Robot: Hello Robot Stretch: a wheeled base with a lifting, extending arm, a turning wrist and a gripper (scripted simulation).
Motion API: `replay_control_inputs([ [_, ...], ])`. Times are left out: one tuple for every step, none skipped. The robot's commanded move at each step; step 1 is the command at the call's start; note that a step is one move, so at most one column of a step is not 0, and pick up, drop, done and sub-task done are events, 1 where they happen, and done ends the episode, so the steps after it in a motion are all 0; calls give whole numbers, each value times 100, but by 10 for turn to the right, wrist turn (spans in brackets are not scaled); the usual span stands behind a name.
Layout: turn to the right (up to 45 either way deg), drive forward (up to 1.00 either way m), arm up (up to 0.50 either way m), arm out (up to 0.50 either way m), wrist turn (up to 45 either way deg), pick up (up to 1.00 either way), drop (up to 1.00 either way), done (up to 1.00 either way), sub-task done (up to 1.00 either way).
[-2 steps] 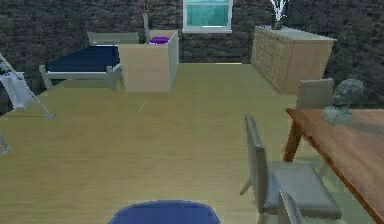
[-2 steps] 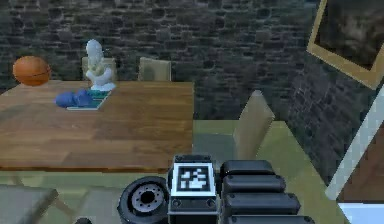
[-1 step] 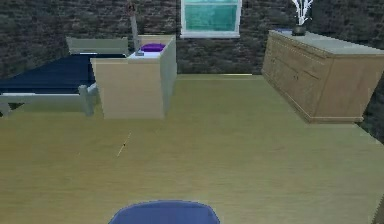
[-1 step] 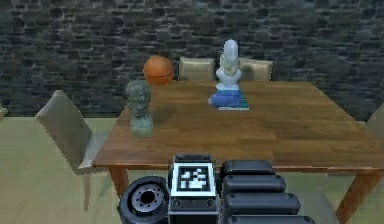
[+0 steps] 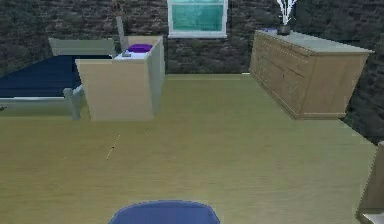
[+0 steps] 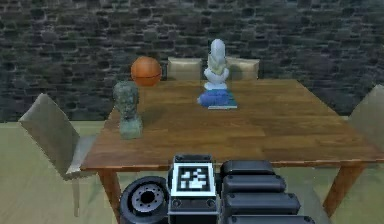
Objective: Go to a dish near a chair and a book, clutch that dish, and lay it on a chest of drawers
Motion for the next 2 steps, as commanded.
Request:
replay_control_inputs([
  [0, 30, 0, 0, 0, 0, 0, 0, 0],
  [150, 0, 0, 0, 0, 0, 0, 0, 0],
])
